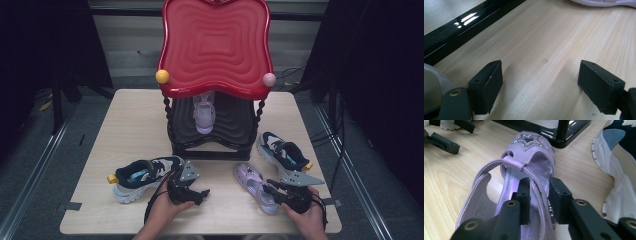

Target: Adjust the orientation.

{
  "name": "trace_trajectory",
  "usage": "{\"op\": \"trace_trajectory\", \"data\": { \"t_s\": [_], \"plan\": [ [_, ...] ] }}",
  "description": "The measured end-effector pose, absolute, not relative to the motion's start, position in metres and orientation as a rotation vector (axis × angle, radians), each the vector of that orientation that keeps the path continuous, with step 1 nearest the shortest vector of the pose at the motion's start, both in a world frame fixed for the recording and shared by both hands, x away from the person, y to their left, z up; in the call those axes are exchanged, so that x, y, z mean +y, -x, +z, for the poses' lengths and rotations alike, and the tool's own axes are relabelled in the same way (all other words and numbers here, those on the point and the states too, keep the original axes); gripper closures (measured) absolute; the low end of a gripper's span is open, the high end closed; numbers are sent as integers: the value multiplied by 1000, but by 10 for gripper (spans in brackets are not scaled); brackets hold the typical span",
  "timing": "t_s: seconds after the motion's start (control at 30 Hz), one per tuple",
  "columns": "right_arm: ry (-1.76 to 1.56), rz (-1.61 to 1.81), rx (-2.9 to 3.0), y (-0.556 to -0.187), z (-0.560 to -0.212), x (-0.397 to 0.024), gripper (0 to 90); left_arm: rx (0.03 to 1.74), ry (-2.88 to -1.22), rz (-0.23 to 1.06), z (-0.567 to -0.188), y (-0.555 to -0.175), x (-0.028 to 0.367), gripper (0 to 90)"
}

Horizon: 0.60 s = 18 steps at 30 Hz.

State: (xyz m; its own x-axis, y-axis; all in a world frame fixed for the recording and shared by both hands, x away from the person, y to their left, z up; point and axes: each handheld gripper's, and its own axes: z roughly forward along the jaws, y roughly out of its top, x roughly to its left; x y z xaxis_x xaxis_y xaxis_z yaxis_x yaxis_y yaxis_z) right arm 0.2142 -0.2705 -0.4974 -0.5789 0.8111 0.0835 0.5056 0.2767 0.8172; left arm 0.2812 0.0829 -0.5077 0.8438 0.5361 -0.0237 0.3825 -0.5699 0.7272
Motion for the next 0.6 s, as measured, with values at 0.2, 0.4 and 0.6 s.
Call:
{"op": "trace_trajectory", "data": {
  "t_s": [0.2,0.4,0.6],
  "plan": [
    [-1183,1198,2200,-215,-498,-272,766,665,-2244,254,-508,-281,83,198],
    [-1131,1170,2211,-215,-496,-270,807,665,-2244,254,-508,-281,83,198],
    [-1102,1178,2185,-214,-492,-270,818,665,-2244,254,-508,-281,83,197]
  ]
}}
